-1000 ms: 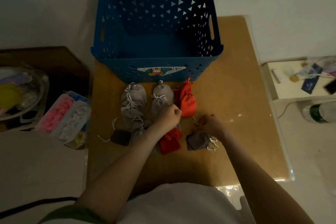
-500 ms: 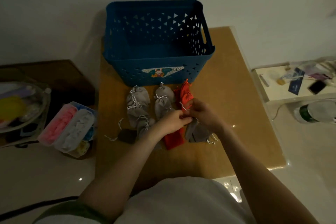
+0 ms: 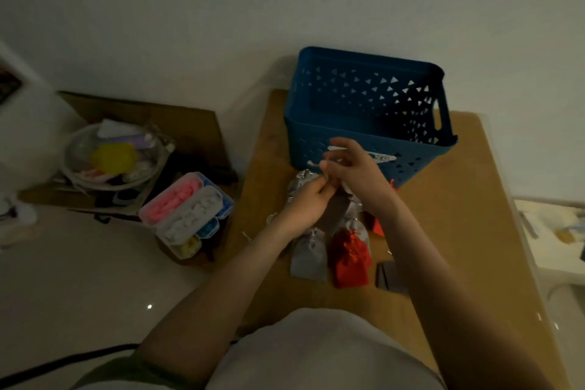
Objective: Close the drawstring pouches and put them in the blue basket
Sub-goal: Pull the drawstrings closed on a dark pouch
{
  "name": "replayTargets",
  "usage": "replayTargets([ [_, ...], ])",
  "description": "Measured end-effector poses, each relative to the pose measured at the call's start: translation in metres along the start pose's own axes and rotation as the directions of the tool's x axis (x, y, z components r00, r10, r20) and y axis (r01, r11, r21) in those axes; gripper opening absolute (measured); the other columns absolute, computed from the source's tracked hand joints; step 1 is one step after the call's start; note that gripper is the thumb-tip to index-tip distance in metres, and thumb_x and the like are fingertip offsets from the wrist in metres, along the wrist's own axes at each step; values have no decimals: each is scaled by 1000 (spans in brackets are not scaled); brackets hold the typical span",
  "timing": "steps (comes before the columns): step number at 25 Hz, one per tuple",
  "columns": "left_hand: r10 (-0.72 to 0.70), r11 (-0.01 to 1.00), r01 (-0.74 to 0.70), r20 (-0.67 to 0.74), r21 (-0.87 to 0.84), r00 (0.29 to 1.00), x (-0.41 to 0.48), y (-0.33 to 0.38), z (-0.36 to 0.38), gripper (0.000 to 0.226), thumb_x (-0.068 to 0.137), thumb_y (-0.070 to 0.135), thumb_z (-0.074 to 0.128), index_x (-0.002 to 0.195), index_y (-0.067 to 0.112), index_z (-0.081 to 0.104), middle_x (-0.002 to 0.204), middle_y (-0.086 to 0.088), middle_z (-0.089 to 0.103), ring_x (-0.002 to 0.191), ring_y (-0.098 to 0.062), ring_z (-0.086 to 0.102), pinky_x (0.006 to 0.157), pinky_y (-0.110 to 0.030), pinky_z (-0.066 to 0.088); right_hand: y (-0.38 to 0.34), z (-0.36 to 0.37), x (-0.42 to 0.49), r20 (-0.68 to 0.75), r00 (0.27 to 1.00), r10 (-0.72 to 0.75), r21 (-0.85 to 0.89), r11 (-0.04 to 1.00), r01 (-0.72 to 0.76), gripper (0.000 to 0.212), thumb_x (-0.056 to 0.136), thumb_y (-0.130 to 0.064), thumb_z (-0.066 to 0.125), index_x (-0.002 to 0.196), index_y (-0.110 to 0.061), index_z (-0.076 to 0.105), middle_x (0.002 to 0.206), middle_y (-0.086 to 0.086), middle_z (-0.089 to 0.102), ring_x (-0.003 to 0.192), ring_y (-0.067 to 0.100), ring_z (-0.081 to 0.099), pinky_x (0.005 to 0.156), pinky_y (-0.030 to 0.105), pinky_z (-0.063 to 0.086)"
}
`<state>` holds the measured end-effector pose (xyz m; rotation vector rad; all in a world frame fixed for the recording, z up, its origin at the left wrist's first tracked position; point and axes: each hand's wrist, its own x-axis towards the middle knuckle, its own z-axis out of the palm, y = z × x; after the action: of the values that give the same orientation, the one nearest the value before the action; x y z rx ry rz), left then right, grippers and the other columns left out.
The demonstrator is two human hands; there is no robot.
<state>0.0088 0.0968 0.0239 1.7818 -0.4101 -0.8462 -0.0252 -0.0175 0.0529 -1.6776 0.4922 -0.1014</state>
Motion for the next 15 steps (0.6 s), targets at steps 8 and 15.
replayTargets([
  [8,-17,998,-1,-301,-61,953,13,4,-16,23,99,33,45,85,25,62,93,-7,65,90,-25,62,82,-42,50,11,-7,-6,57,997,50,-186,982,-38,12,95,-13,55,86,-14,62,80,2,60,71,12,55,64,21,43],
  [15,-94,876,-39,-249,-480,964,7,22,-13,34,101,35,40,81,19,62,81,1,66,62,-10,56,53,-24,45,20,-24,-14,-135,989,67,-25,997,-71,26,96,-11,54,70,-12,55,59,-2,54,46,2,44,51,15,37],
])
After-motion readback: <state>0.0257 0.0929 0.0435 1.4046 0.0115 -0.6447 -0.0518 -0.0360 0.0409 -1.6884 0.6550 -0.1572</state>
